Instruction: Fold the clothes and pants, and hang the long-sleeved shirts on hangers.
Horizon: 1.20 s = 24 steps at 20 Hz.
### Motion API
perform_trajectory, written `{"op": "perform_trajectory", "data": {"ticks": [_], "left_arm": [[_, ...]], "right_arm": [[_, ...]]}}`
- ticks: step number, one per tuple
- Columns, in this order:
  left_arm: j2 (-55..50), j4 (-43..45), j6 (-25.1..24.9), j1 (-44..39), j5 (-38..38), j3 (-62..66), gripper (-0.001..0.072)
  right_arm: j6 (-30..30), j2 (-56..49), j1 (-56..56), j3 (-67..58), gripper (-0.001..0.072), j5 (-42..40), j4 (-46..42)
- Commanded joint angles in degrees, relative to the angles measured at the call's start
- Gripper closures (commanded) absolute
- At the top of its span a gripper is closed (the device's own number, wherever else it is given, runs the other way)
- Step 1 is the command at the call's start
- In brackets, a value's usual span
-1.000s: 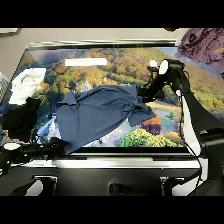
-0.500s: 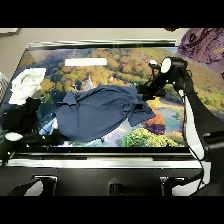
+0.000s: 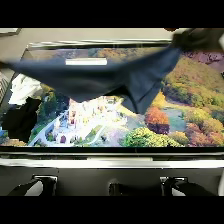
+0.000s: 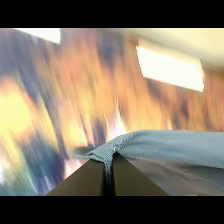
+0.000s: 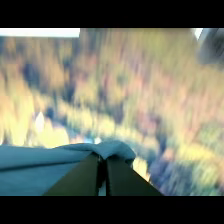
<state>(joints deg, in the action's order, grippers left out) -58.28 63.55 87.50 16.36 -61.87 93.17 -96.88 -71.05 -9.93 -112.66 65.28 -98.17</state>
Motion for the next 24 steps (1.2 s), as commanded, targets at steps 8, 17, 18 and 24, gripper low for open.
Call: {"op": "perform_trajectory", "data": {"ticks": [8, 17, 18, 24], "left_arm": [[12.46, 16.26, 11.8, -0.02, -0.76, 21.24, 0.0691], [-6.73, 14.51, 10.75, -3.15, -9.51, 6.01, 0.069], [-11.23, 14.53, 9.33, -4.66, -8.74, 4.22, 0.069], [-37.11, 23.3, 8.79, -15.37, 4.02, 1.99, 0.069]], "right_arm": [[-2.45, 25.79, 0.02, -1.73, 0.0686, -3.74, -2.47], [-7.96, -0.76, 0.0, -1.57, 0.0685, 8.81, 3.45], [-7.93, -5.81, 0.0, -1.6, 0.0685, 9.92, 4.61], [-11.13, -35.52, -0.02, -1.6, 0.0685, 10.69, 7.69]]}}
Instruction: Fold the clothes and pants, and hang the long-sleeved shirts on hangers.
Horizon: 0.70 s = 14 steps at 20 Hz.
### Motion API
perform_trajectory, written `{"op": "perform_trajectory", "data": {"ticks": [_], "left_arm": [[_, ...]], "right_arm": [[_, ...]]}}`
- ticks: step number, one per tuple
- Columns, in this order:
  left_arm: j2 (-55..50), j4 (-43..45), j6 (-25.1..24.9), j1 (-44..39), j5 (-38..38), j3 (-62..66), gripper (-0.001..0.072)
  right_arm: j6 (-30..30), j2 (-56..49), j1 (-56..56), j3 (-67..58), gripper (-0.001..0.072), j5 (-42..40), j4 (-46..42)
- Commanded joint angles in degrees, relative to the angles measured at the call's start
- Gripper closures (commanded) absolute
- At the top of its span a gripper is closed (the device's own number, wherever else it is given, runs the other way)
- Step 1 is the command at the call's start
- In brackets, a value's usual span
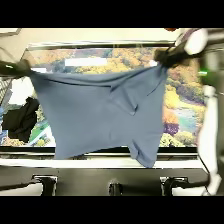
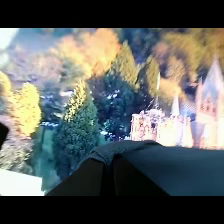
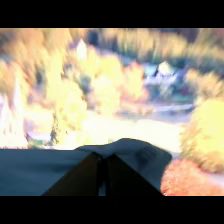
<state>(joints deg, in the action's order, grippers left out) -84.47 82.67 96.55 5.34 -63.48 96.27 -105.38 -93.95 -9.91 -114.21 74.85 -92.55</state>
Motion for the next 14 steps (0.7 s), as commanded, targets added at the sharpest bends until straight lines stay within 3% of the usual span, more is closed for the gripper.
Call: {"op": "perform_trajectory", "data": {"ticks": [1, 4, 6, 7, 8, 9, 10, 11, 13, 14], "left_arm": [[-13.77, 4.39, 0.57, -5.38, 6.78, -1.11, 0.0691], [-19.74, 4.37, 5.51, -7.32, 8.13, -1.11, 0.069], [-20.92, 4.33, 6.16, -7.56, 8.02, -1.11, 0.0688], [-20.79, 4.37, 6.14, -7.39, 7.39, -0.92, 0.0669], [-20.59, 4.37, 6.14, -6.91, 5.27, 0.11, 0.0617], [-20.39, 4.37, 5.99, -6.1, 2.08, 1.73, 0.045], [-19.87, 4.37, 4.98, -5.18, -0.98, 3.13, 0.0163], [-18.71, 4.37, 3.5, -4.0, -4.2, 4.02, -0.0013], [-15.39, 4.37, 0.17, -1.49, -9.86, 4.04, -0.0013], [-13.6, 4.37, -2.1, 0.0, -13.05, 3.96, -0.0013]], "right_arm": [[-2.69, -16.02, -0.04, -0.04, 0.0685, 0.74, 3.54], [-2.69, -22.75, -0.04, -0.04, 0.0685, -1.7, 10.14], [-2.69, -23.71, -0.02, -0.04, 0.0677, -3.19, 12.72], [-2.43, -23.41, 0.02, -0.07, 0.0613, -3.28, 13.44], [-1.6, -22.82, 0.46, -0.07, 0.0505, -2.58, 13.66], [0.0, -21.79, 1.31, -0.09, 0.0382, -1.31, 14.32], [3.32, -20.44, 2.51, -0.09, 0.0374, 0.24, 16.06], [7.98, -18.64, 4.61, -0.07, 0.0366, 2.27, 18.75], [18.38, -15.1, 9.9, -0.04, 0.0366, 8.87, 24.13], [20.83, -13.38, 13.55, 0.31, 0.0366, 11.93, 27.34]]}}
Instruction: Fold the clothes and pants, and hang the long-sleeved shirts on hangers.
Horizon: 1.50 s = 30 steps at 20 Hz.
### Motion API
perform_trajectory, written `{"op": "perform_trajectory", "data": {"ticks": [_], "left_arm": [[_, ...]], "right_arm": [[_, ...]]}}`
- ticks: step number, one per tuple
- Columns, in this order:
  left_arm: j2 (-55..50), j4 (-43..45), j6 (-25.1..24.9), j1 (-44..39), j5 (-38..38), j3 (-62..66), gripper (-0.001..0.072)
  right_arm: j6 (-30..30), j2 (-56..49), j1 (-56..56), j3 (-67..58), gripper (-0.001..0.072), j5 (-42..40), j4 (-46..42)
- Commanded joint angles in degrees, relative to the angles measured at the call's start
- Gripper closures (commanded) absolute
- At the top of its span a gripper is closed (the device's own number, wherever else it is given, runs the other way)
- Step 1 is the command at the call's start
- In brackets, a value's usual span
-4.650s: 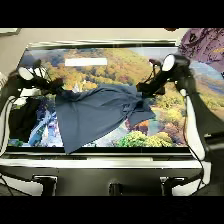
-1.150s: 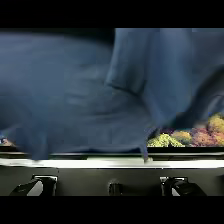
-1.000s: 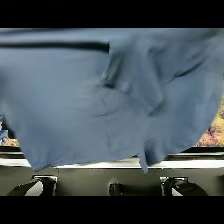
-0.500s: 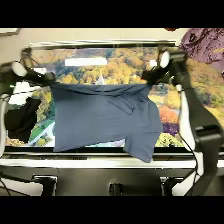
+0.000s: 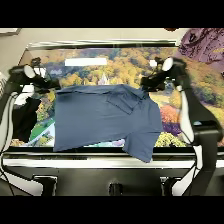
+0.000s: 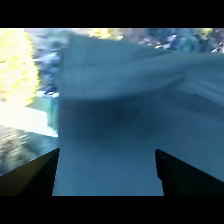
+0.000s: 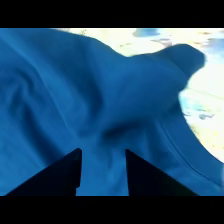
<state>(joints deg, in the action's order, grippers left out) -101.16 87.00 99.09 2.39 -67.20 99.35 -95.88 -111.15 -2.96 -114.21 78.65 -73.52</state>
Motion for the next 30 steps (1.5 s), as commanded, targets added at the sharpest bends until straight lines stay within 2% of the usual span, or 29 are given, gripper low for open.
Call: {"op": "perform_trajectory", "data": {"ticks": [1, 4, 6, 9, 12, 15, 18, 24, 27, 30], "left_arm": [[5.27, -0.35, -4.61, 4.81, -11.26, -0.07, -0.0013], [14.01, -1.95, -4.57, 11.15, -10.82, -9.6, -0.0013], [19.98, -3.89, -4.57, 15.52, -10.12, -18.71, -0.0013], [26.25, -4.46, -4.57, 19.54, -8.37, -29.24, -0.0013], [26.95, -4.46, -4.59, 20.11, -8.7, -32.26, -0.0013], [26.8, -4.48, -4.59, 19.74, -8.37, -32.28, -0.0013], [26.77, -4.46, -4.59, 19.67, -8.35, -32.28, -0.0013], [26.77, -4.48, -4.55, 19.67, -8.22, -32.28, -0.0013], [26.77, -4.52, -0.17, 19.67, -9.11, -32.3, -0.0013], [26.77, -4.52, 0.61, 19.67, -9.07, -32.3, -0.0013]], "right_arm": [[13.68, 5.73, 10.36, 1.97, 0.0366, 9.53, 12.37], [19.8, 14.51, 21.84, 17.59, 0.036, 9.31, 17.81], [22.75, 20.46, 28.63, 32.98, 0.0264, 7.43, 19.06], [28.55, 25.66, 34.62, 52.13, 0.027, 3.17, 18.88], [33.14, 26.14, 34.82, 61.75, 0.029, -1.81, 19.78], [37.29, 26.14, 33.79, 65.02, 0.029, -7.43, 23.5], [38.8, 25.44, 33.35, 65.24, 0.029, -9.81, 24.76], [40.83, 20.98, 33.33, 65.31, 0.029, -6.69, 28.59], [40.81, 20.2, 33.33, 65.48, 0.0302, -5.09, 28.79], [40.85, 20.2, 33.33, 67.21, 0.0309, -4.46, 28.04]]}}
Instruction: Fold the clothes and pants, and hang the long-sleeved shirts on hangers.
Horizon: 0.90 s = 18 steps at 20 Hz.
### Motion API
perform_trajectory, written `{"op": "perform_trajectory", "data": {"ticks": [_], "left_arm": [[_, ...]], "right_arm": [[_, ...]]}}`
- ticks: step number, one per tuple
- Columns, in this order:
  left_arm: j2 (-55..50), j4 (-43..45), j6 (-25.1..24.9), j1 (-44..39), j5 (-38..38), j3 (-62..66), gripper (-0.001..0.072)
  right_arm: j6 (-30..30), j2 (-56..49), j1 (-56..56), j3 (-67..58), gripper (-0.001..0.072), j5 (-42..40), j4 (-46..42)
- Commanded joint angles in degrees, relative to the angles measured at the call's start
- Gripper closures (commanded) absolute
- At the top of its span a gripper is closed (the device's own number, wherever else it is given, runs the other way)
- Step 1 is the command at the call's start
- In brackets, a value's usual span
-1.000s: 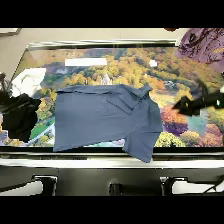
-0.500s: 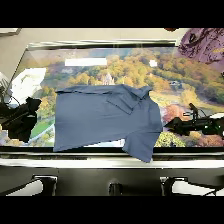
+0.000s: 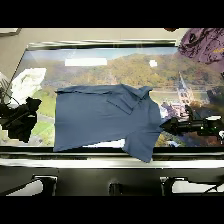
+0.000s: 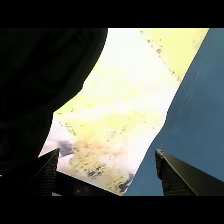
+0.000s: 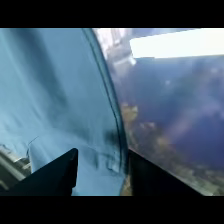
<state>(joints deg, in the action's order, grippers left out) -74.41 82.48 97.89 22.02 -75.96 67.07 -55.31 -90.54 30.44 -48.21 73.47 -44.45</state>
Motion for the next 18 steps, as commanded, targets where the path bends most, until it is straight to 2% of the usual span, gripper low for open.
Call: {"op": "perform_trajectory", "data": {"ticks": [1, 2, 5, 7, 8, 9, 10, 11, 13, 15, 18], "left_arm": [[0.02, 0.02, 1.79, 0.04, -0.31, -0.02, -0.0013], [0.02, 0.02, 1.79, 0.04, -0.31, -0.02, -0.0013], [0.04, 0.02, 1.77, 0.04, -1.29, -0.02, -0.0013], [0.72, 0.07, 1.6, 0.46, -2.27, -0.7, -0.0013], [1.95, 0.0, 1.62, 1.18, -1.99, -2.54, -0.0013], [3.74, -0.07, 1.6, 2.25, -1.16, -5.51, -0.0013], [6.25, -1.57, 0.87, 3.98, 0.31, -9.9, -0.0013], [8.63, -5.97, -2.08, 6.14, 1.49, -14.6, -0.0013], [12.85, -19.82, -11.23, 11.34, 2.29, -24.79, -0.0013], [15.32, -28.85, -17.97, 15.43, 2.29, -33.57, -0.0013], [15.26, -29.64, -20.48, 17.22, 2.78, -40.17, -0.0013]], "right_arm": [[0.31, -0.42, -0.04, 2.12, 0.0309, 0.61, -1.44], [0.63, -0.42, -0.04, 2.86, 0.0313, 0.26, -1.44], [1.84, -0.42, -0.04, 3.1, 0.0441, -1.95, -0.2], [1.79, -0.42, -0.04, 3.1, 0.0587, -3.54, 0.46], [1.79, -0.42, -0.04, 3.1, 0.061, -3.98, 1.01], [2.19, -0.39, -0.04, 3.1, 0.0685, -4.07, 1.53], [2.21, -0.39, -0.04, 3.1, 0.0684, -4.28, 1.64], [2.21, -0.39, -0.04, 3.1, 0.0684, -4.24, 1.64], [2.23, -0.39, -0.04, 3.1, 0.0684, -4.26, 1.62], [2.16, -0.39, -0.04, 3.1, 0.0684, -3.93, 1.64], [1.14, -0.39, -0.04, 3.1, 0.0684, -2.84, 1.66]]}}
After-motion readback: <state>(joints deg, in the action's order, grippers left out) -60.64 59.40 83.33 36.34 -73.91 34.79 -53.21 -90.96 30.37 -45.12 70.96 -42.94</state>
